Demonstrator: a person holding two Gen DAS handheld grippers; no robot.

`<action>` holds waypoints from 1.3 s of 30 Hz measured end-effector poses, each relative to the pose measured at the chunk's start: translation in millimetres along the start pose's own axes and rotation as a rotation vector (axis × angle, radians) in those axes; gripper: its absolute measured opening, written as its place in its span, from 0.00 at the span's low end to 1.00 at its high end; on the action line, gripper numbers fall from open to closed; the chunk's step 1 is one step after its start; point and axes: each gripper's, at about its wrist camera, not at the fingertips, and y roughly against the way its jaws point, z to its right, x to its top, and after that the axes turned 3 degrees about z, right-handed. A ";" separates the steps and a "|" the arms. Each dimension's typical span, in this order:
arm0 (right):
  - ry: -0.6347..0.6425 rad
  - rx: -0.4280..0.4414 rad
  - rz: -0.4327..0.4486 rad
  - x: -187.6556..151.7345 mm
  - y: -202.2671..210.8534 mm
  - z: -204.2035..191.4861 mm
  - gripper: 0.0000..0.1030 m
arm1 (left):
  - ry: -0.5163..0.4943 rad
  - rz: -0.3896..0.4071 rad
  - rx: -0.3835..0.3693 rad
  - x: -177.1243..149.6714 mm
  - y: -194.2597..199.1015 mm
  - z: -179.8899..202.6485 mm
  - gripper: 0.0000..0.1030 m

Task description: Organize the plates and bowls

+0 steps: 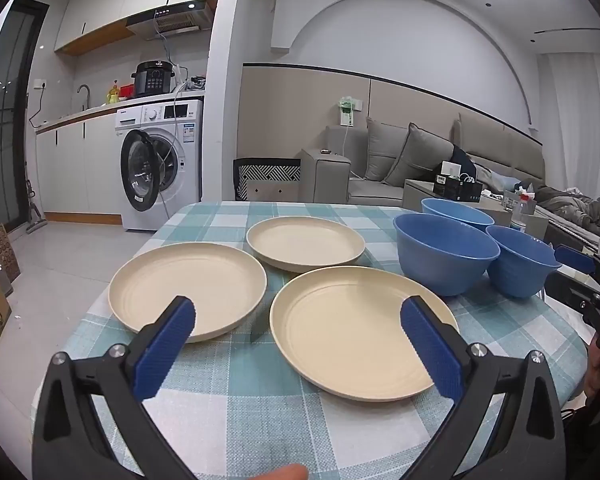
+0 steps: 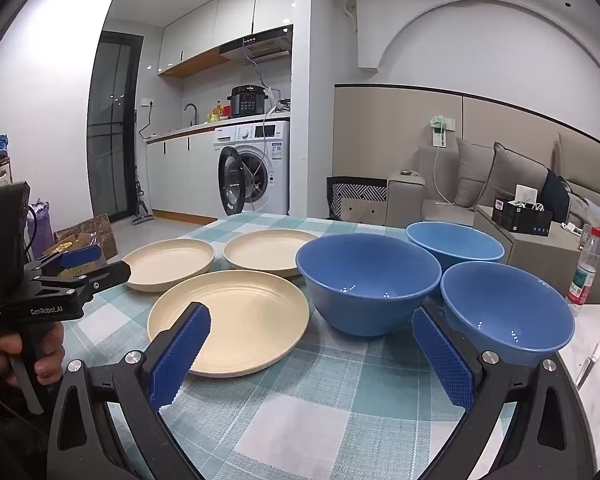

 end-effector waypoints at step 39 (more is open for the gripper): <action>-0.005 0.002 0.010 0.1 -0.6 -2.5 1.00 | 0.007 -0.016 0.008 -7.0 -5.5 -3.3 1.00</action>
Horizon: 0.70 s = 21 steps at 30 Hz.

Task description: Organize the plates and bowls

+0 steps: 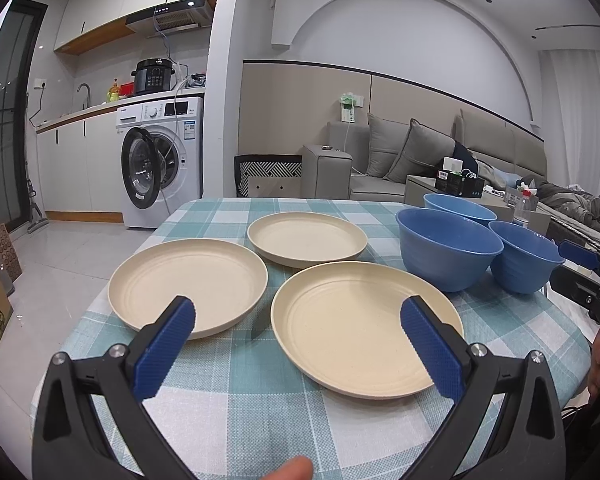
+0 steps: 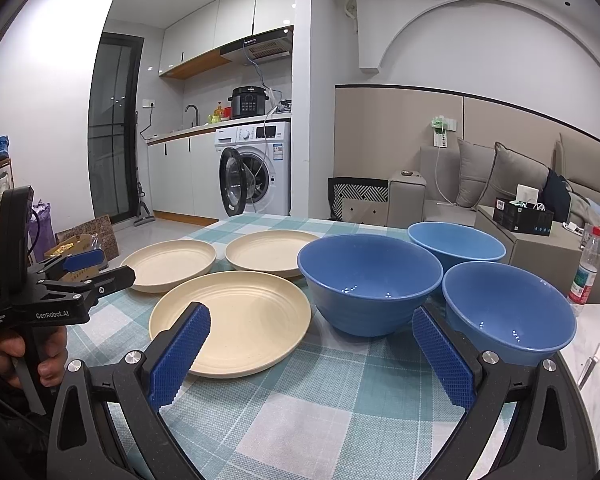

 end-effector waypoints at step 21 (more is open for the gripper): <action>-0.002 0.000 -0.001 0.0 0.2 -1.9 1.00 | -0.015 -0.002 -0.009 -1.3 2.8 2.3 1.00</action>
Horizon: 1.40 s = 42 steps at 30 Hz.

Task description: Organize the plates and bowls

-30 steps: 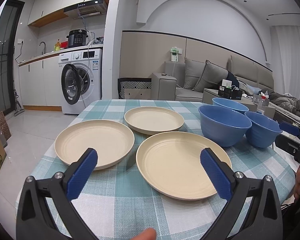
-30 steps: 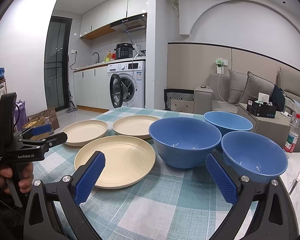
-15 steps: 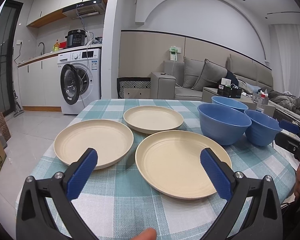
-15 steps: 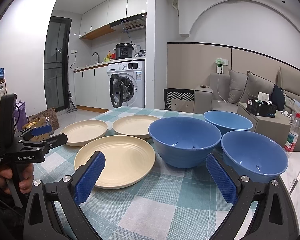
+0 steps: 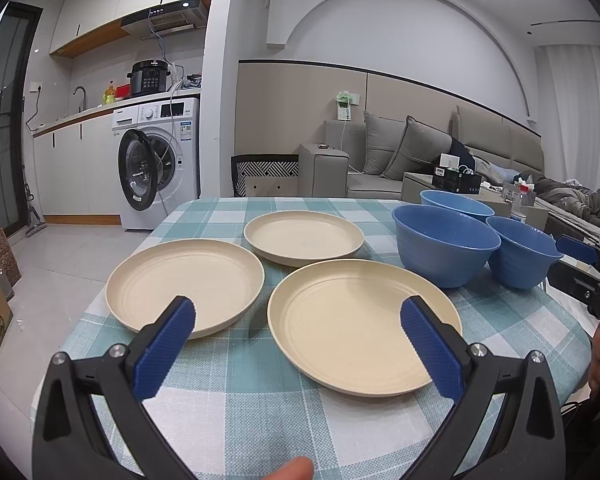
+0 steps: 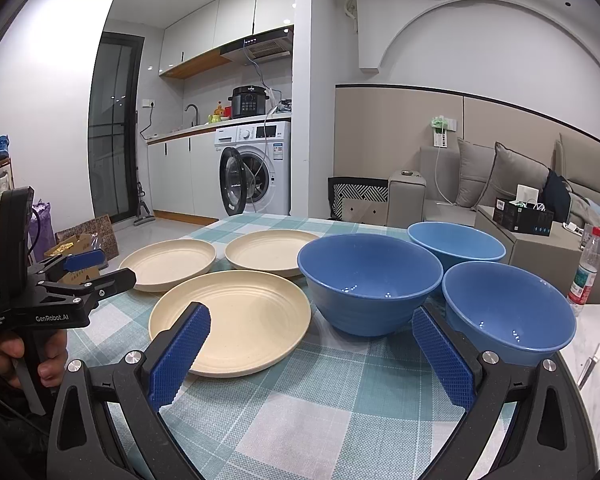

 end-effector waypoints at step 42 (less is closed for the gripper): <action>0.001 0.018 -0.020 11.2 0.4 4.6 1.00 | -0.029 -0.022 0.005 9.6 -3.7 1.4 1.00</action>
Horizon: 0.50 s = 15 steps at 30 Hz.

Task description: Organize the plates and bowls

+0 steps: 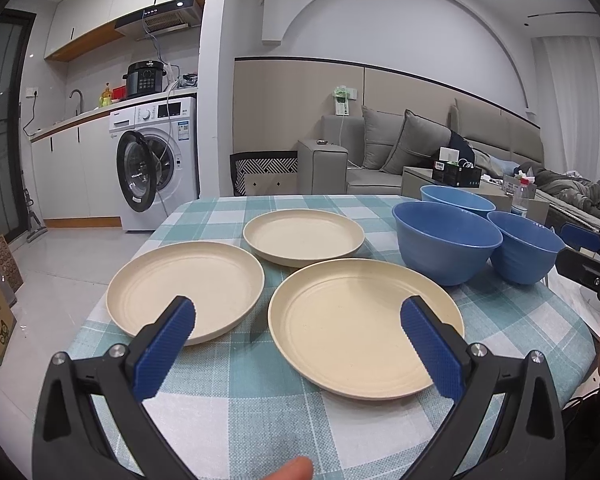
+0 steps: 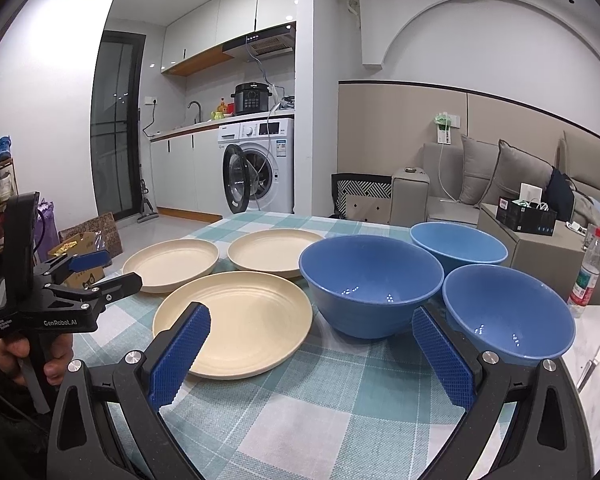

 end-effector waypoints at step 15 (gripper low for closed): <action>0.002 0.055 -0.068 33.0 -11.2 -1.4 1.00 | 0.017 -0.028 0.041 27.1 -11.1 -7.9 1.00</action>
